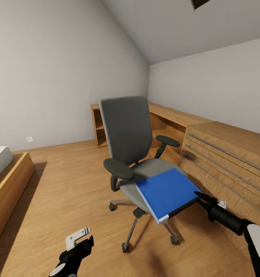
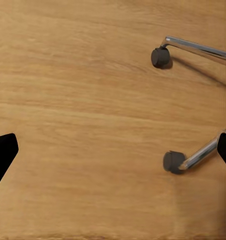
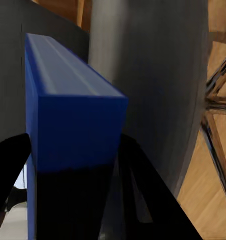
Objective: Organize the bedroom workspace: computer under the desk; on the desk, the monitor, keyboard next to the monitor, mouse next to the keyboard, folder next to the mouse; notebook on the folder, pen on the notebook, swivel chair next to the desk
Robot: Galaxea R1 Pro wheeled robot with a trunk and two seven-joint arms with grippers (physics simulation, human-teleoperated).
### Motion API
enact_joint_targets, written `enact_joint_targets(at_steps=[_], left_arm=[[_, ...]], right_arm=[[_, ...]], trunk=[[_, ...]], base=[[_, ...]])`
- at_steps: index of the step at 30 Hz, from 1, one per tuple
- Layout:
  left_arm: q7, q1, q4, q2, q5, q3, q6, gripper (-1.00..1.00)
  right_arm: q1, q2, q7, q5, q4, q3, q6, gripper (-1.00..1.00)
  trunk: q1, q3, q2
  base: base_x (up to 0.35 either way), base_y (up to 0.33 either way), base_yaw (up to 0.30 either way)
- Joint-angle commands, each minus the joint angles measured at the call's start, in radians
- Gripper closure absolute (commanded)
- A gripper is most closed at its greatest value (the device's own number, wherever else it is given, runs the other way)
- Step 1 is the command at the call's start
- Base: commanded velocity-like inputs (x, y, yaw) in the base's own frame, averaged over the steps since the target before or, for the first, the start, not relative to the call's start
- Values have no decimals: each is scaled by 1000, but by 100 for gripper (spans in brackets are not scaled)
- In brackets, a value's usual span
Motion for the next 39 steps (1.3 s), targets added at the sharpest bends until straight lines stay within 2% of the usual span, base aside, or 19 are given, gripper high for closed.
enact_joint_targets(at_steps=[1,12,26,29,34,39], left_arm=[[7,0,-2,1,7,-2,2,-100],[7,0,14,1,9,0,3,-100],[8,0,69,-3,6,-4,3,-100],[7,0,81,-3,6,-5,3,-100],[6,0,89,-3,5,-6,3,-100],[6,0,93,-4,6,-5,2,-100]], right_arm=[[-1,0,10,11,1,-2,4,100],[-1,0,10,12,-21,-2,4,100],[2,4,11,11,-169,-4,5,100],[21,7,11,11,-232,-4,5,100],[64,39,10,11,-358,-5,6,100],[82,56,10,6,-422,-7,9,100]], trunk=[[-5,2,7],[-47,37,84],[-100,81,182],[-112,90,203],[-131,106,238],[-150,122,273]], base=[[-311,-90,0],[-254,-71,0],[-14,-4,0],[0,0,0],[0,0,0],[0,0,0]])
